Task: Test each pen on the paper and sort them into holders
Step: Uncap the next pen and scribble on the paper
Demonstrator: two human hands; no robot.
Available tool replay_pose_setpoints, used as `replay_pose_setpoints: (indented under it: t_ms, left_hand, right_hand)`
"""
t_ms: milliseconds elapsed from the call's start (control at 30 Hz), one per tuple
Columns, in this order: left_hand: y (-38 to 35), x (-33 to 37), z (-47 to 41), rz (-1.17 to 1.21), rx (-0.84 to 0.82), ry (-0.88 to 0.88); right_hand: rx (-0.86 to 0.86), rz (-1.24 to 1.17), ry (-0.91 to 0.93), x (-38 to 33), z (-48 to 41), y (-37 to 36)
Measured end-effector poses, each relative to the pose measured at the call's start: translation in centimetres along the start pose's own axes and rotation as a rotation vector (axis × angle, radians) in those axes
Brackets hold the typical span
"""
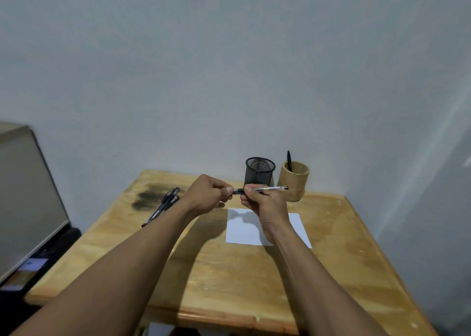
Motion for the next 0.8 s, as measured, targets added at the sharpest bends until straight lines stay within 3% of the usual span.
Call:
replay_pose_setpoints:
  t_ms: [367,533,667,800]
  left_hand:
    - [-0.1,0.2,-0.1,0.065,-0.024,-0.002]
    - [1.4,-0.4,-0.3,0.147,-0.066,0.107]
    - [2.1,-2.1,-1.0,-0.002,-0.009,0.097]
    - [0.3,-2.6,-2.5,-0.191,0.102,0.042]
  right_hand:
    - [-0.007,-0.024,-0.004,-0.1,-0.5,0.3]
    - [-0.003,-0.041,0.003,-0.6,-0.8,1.2]
    - [-0.020,0.143,0.034,-0.5,-0.9,2.5]
    - [0.084,0.251,0.020,1.4,-0.7,2.0]
Point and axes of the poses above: each hand's wrist, its own z-axis away from the middle knuckle, its own y-axis out of the back of the hand, x = y × z, the point moved 1 cm from there along -z, towards the middle knuckle, and after that the axes turned 8 degrees about -z, right-handed, at the moved point
